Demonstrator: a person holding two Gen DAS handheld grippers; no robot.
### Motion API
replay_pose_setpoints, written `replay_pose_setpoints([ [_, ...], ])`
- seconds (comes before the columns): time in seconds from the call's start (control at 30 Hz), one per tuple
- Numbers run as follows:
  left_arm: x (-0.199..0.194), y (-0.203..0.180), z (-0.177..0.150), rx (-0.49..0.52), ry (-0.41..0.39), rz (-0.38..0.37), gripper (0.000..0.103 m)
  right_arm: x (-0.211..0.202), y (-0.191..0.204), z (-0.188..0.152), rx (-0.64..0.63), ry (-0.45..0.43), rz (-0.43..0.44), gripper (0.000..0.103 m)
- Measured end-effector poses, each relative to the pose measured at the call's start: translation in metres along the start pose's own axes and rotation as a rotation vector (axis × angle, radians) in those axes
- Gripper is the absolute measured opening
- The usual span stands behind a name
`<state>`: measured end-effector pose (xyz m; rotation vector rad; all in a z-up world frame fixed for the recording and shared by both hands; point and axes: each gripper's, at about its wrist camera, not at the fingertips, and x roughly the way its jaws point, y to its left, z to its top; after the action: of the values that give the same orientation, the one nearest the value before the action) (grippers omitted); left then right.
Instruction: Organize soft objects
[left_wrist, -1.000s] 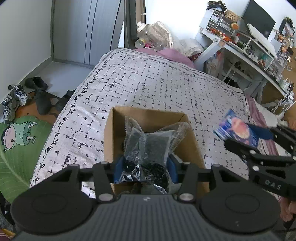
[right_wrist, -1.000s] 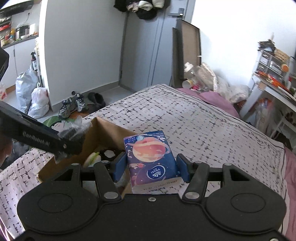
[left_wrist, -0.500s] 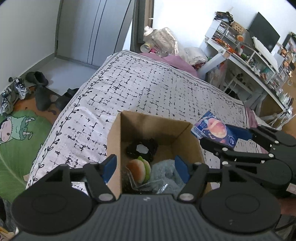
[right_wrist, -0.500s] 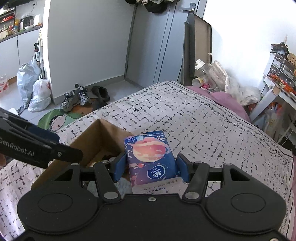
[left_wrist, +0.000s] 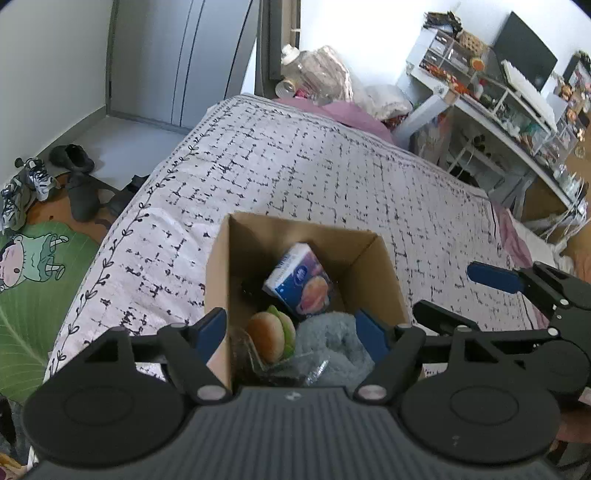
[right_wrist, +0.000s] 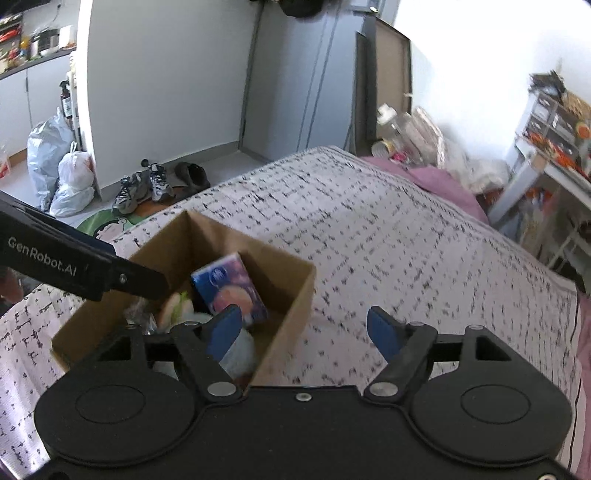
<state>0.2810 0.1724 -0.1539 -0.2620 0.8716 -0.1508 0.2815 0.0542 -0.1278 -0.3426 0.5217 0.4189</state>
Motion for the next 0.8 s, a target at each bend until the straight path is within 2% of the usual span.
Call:
replay_pose_setpoints([
  [0.37, -0.016, -0.021, -0.008, 0.034, 0.023, 0.048, 0.079, -0.03, -0.034, -0.019, 0.119, -0.014, 0.008, 0.074],
  [0.6, -0.039, -0.032, -0.014, 0.026, 0.038, 0.063, 0.083, -0.054, -0.054, -0.026, 0.194, -0.029, 0.057, 0.075],
  [0.8, -0.06, -0.043, -0.022, 0.035, 0.038, 0.097, 0.086, -0.074, -0.065, -0.034, 0.216, -0.047, 0.098, 0.083],
])
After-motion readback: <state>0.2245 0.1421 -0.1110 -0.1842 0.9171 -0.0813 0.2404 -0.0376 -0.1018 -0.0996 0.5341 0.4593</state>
